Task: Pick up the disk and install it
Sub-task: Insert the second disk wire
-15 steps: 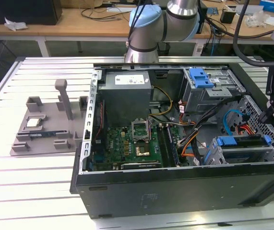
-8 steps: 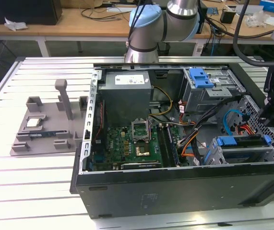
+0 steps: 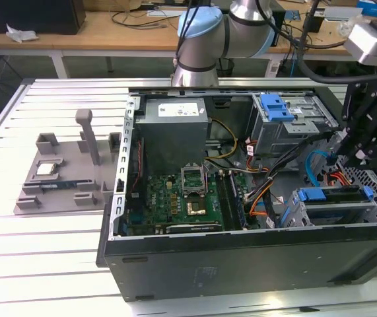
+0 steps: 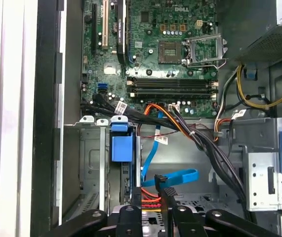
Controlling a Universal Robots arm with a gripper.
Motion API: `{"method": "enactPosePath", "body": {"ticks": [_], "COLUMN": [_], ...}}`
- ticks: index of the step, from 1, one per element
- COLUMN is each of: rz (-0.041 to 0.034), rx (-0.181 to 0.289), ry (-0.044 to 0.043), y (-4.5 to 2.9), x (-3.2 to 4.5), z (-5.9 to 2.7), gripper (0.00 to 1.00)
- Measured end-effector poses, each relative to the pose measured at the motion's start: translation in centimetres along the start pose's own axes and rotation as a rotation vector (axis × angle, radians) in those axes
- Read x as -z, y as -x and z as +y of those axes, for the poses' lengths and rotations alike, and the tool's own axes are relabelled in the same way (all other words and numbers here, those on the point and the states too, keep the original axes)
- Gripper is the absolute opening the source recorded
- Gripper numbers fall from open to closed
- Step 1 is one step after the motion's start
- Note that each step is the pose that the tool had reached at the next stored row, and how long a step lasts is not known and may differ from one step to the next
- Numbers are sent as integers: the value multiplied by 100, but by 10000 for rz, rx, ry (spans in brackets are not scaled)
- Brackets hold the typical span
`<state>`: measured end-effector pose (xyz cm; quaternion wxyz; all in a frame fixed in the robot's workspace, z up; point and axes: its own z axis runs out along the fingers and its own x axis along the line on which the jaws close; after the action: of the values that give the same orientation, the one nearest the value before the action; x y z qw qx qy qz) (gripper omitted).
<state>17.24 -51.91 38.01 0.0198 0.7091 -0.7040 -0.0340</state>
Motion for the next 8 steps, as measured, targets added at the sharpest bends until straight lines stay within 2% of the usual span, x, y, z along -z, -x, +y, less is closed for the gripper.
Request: {"method": "enactPosePath", "body": {"ticks": [3, 5, 8], "rz": [0, -11, -7], "rx": [0, 15, 239], "ry": [-12, -13, -9], "y": [2, 1, 9], "x": [53, 47, -37], "z": [5, 9, 13], "gripper": [30, 30, 30]}}
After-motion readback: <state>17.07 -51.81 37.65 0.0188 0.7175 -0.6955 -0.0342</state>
